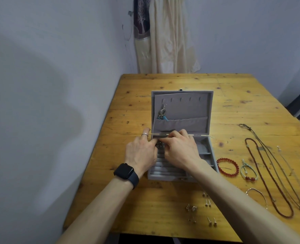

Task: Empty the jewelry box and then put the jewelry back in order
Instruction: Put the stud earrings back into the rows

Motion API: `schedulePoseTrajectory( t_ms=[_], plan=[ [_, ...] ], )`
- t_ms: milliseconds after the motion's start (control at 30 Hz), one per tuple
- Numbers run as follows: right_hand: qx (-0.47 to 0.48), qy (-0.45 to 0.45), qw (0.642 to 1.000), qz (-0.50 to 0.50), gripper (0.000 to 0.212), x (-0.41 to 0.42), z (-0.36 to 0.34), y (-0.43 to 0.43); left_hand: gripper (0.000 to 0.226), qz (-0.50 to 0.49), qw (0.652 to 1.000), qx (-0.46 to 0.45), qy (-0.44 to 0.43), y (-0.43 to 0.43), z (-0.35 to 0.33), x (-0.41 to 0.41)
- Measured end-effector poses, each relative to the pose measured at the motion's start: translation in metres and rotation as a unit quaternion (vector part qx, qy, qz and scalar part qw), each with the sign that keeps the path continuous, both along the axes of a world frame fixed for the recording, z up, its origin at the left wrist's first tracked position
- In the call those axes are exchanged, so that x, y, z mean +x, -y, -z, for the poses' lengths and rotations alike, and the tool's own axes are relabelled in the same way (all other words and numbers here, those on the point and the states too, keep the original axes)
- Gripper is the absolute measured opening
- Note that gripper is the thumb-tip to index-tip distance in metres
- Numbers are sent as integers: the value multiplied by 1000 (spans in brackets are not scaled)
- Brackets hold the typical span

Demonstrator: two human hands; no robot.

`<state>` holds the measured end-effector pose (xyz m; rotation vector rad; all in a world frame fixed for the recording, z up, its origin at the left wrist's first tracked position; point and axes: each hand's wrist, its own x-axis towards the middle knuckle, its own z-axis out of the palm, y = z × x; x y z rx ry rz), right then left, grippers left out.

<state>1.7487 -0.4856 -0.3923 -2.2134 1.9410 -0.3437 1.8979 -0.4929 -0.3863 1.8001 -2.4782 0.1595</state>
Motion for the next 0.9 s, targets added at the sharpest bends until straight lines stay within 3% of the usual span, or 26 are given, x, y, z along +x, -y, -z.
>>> schedulePoseTrajectory(
  t_ms=[433,900],
  plan=[
    [-6,12,1000,1,39,-2,-1,-4,32,4,1000,2,-10,-1,0,1],
    [-17,33,999,5,40,-5,0,-4,35,-18,995,20,-101,-3,6,-3]
  ],
)
